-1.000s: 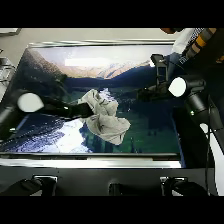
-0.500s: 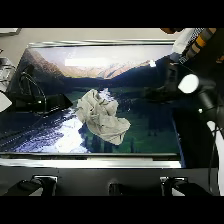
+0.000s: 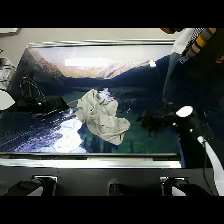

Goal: Fold the clothes and pants, and hang the long-sleeved shirts on hangers.

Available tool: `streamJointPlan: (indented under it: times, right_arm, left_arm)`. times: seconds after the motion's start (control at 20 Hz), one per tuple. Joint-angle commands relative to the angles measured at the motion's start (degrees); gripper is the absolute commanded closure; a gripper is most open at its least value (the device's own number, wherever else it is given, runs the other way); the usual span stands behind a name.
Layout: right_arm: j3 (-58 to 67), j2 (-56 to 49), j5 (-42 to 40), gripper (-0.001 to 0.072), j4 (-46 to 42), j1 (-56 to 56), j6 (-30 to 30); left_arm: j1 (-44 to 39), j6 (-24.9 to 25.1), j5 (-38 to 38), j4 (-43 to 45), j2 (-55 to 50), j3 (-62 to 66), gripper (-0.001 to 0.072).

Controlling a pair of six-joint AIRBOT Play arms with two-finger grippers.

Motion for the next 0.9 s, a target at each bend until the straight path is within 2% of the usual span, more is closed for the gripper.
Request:
streamJointPlan:
  times: [0.0, 0.2, 0.25, 0.35, 0.45, 0.5, 0.55, 0.7, 0.85]
  right_arm:
    - [-5.09, -2.21, -8.87, 0.0328, 6.62, 5.16, -2.01]
    - [-5.09, -7.89, -15.23, 0.0328, 12.2, 10.12, -2.51]
    - [-5.09, -9.01, -15.65, 0.0331, 14.99, 10.67, -4.72]
    - [-5.09, -10.36, -16.11, 0.0413, 18.6, 11.02, -7.39]
    - [-5.03, -10.43, -18.05, 0.0554, 18.64, 10.99, -7.37]
    - [-4.85, -10.43, -18.49, 0.0662, 18.6, 10.95, -7.39]
    - [-4.66, -10.38, -18.64, 0.0679, 18.6, 10.95, -7.34]
    - [-4.61, -8.87, -17.4, 0.068, 17.2, 10.84, -6.73]
    - [-4.61, -5.9, -15.67, 0.0679, 10.78, 10.84, -3.74]
  left_arm:
    - [1.88, 0.33, 0.11, -0.09, -0.33, -0.85, 0.0]
    - [3.43, 0.33, -0.13, -0.09, -0.33, -1.01, -0.0001]
    - [3.72, 0.26, -0.11, -0.07, -0.33, -1.01, -0.0001]
    - [4.7, 0.17, 0.07, -0.04, -0.33, -1.05, -0.0001]
    - [6.6, 0.76, 0.33, -0.13, -0.33, -1.57, -0.0001]
    - [8.0, 2.27, 0.59, -0.72, -0.33, -2.67, 0.0001]
    - [9.46, 3.91, 1.53, -1.66, -0.33, -4.42, 0.0001]
    - [14.47, 11.15, 10.27, -9.92, -0.37, -13.66, 0.0002]
    - [16.04, 19.56, 20.0, -20.98, -2.62, -21.88, 0.0003]
